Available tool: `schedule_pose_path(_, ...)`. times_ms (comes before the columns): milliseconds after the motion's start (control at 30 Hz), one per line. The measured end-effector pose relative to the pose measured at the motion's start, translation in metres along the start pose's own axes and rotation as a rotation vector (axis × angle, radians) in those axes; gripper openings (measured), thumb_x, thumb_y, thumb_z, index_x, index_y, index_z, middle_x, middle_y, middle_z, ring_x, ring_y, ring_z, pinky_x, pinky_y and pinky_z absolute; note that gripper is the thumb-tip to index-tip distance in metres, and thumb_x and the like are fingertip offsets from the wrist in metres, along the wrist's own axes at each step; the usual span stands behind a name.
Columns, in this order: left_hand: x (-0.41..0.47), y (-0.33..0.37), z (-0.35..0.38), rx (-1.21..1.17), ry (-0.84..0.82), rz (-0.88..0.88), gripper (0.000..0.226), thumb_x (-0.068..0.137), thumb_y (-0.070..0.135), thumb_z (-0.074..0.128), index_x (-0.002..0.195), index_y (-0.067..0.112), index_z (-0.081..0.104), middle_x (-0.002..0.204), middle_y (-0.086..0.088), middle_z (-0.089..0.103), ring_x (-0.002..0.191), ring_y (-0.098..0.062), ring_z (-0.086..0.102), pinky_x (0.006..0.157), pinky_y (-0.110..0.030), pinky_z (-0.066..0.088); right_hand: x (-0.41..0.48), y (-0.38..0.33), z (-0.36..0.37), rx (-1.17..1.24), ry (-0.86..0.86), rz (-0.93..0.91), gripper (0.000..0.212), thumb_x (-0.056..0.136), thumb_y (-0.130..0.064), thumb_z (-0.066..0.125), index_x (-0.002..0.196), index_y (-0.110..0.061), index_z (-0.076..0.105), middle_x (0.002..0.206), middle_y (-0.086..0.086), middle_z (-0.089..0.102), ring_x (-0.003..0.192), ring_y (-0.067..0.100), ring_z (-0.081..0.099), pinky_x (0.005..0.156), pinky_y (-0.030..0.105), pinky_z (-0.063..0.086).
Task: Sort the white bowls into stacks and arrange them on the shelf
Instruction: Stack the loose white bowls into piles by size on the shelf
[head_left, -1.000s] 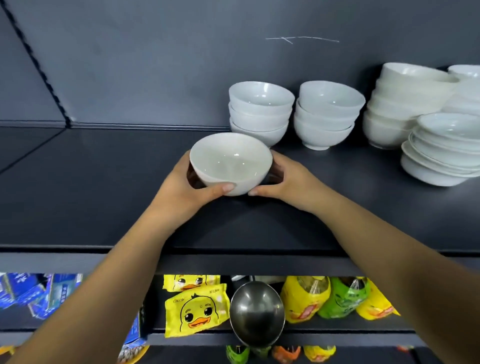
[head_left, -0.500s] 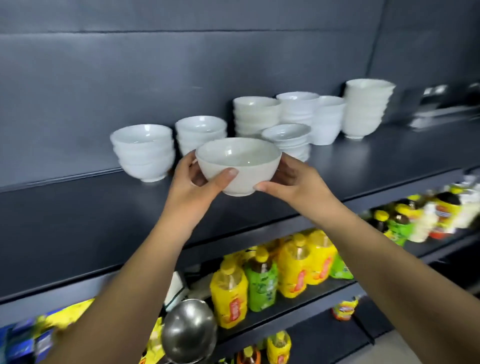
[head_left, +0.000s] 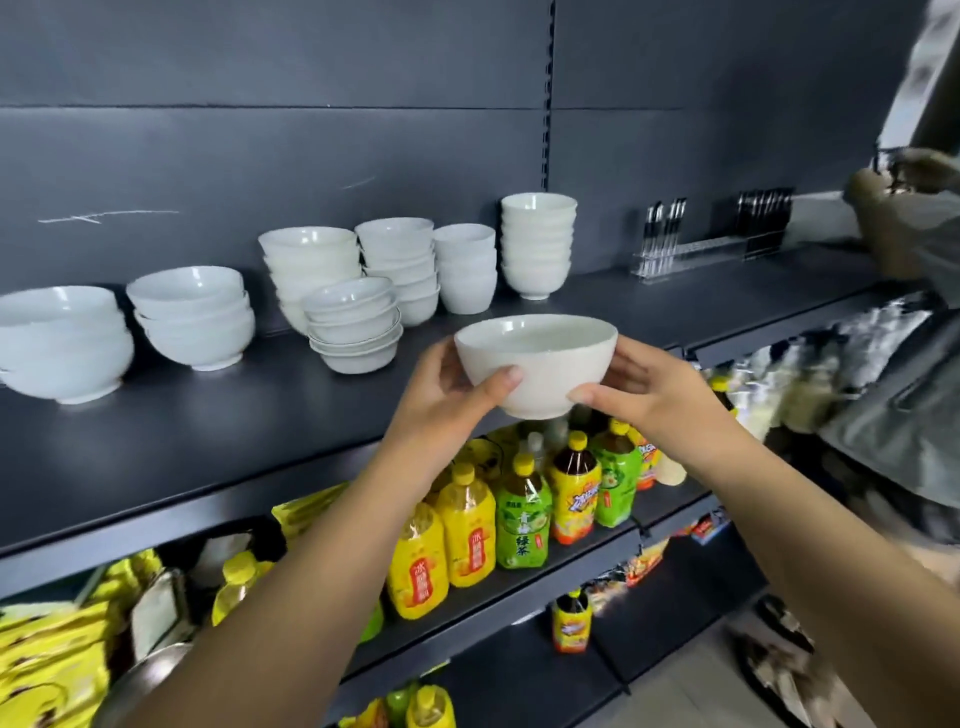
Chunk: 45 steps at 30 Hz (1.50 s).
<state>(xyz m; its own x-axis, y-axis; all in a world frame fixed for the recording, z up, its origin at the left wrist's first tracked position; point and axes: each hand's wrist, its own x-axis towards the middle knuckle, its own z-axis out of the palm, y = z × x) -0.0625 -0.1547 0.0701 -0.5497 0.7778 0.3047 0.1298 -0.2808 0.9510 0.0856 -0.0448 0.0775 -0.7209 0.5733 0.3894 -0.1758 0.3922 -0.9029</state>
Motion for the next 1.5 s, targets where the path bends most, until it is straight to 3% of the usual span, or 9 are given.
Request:
schedule_pose_path(200,0.027,-0.004,-0.005,0.045,-0.002,-0.039,0.07,0.056,0.033,0.081,0.117,0.019,0.05,0.114,0.005,0.063,0.1,-0.001,0.061,0.083,-0.019,0.052,0.033,0.024,-0.015,0.044,-0.036,-0.002,0.044,0.074,-0.003,0.068,0.111,-0.024,0.055,0.101,-0.017,0.064,0.089,-0.011,0.062,0.073,0.005,0.046)
schedule_pose_path(500,0.082,-0.024,-0.028,0.135,0.184,0.006,0.054,0.073,0.011,0.07,0.119,0.02,0.044,0.106,0.012,0.059,0.085,0.009,0.061,0.067,-0.006,0.048,0.131,0.065,-0.012,0.002,-0.242,-0.01,0.047,0.072,-0.007,0.073,0.102,-0.038,0.055,0.102,-0.02,0.064,0.096,-0.007,0.061,0.084,0.011,0.049)
schedule_pose_path(633,0.107,-0.046,-0.039,0.254,0.2,-0.055,0.057,0.074,0.008,0.072,0.118,0.021,0.038,0.118,0.006,0.057,0.104,-0.003,0.056,0.082,-0.016,0.049,0.166,0.087,-0.014,-0.03,-0.373,0.042,0.057,0.071,-0.004,0.074,0.105,-0.042,0.05,0.11,-0.019,0.06,0.097,-0.011,0.058,0.085,0.009,0.047)
schedule_pose_path(767,0.124,-0.061,-0.042,0.31,0.21,-0.127,0.055,0.075,0.01,0.072,0.115,0.023,0.036,0.109,0.014,0.053,0.097,0.004,0.053,0.077,-0.012,0.049,0.189,0.114,-0.013,-0.049,-0.415,0.142,0.08,0.069,-0.004,0.076,0.129,-0.038,0.035,0.113,-0.01,0.059,0.101,0.001,0.058,0.087,0.019,0.045)
schedule_pose_path(967,0.132,-0.068,-0.037,0.363,0.227,-0.16,0.037,0.082,0.018,0.065,0.116,0.02,0.052,0.111,0.008,0.06,0.098,0.003,0.057,0.089,-0.02,0.048,0.214,0.14,-0.023,-0.046,-0.47,0.13,0.029,0.07,-0.005,0.074,0.087,-0.019,0.055,0.099,-0.004,0.064,0.093,0.008,0.06,0.086,0.019,0.049)
schedule_pose_path(1133,0.117,-0.062,-0.053,0.495,0.863,0.13,0.011,0.081,0.016,0.068,0.087,0.022,0.06,0.089,0.005,0.061,0.074,0.007,0.055,0.075,-0.015,0.044,0.237,0.153,-0.018,0.037,-0.476,0.191,0.038,0.074,-0.019,0.072,0.108,-0.024,0.056,0.108,0.009,0.065,0.1,0.019,0.064,0.094,0.034,0.048)
schedule_pose_path(1300,0.121,-0.074,-0.083,0.587,0.971,-0.143,0.104,0.067,0.026,0.08,0.145,0.013,0.011,0.148,-0.006,0.024,0.135,-0.017,0.028,0.111,-0.031,0.025,0.251,0.16,-0.01,0.038,-0.46,0.15,0.031,0.075,-0.018,0.072,0.097,-0.033,0.055,0.106,0.007,0.064,0.097,0.018,0.063,0.092,0.032,0.048)
schedule_pose_path(1433,0.142,-0.084,-0.095,0.552,0.813,-0.158,0.124,0.064,0.018,0.083,0.144,0.015,-0.012,0.151,0.0,0.018,0.136,-0.012,0.023,0.11,-0.024,0.02,0.255,0.168,-0.01,0.033,-0.38,0.083,0.032,0.072,-0.011,0.075,0.087,-0.03,0.054,0.098,-0.004,0.062,0.085,0.001,0.058,0.073,0.008,0.046)
schedule_pose_path(1500,0.148,-0.087,-0.1,0.564,0.824,-0.106,0.122,0.061,0.016,0.085,0.143,0.017,-0.005,0.148,0.0,0.024,0.134,-0.013,0.028,0.112,-0.028,0.024,0.256,0.174,-0.011,0.041,-0.353,0.081,0.035,0.069,-0.009,0.077,0.083,-0.032,0.054,0.103,-0.002,0.063,0.092,0.006,0.06,0.079,0.014,0.047)
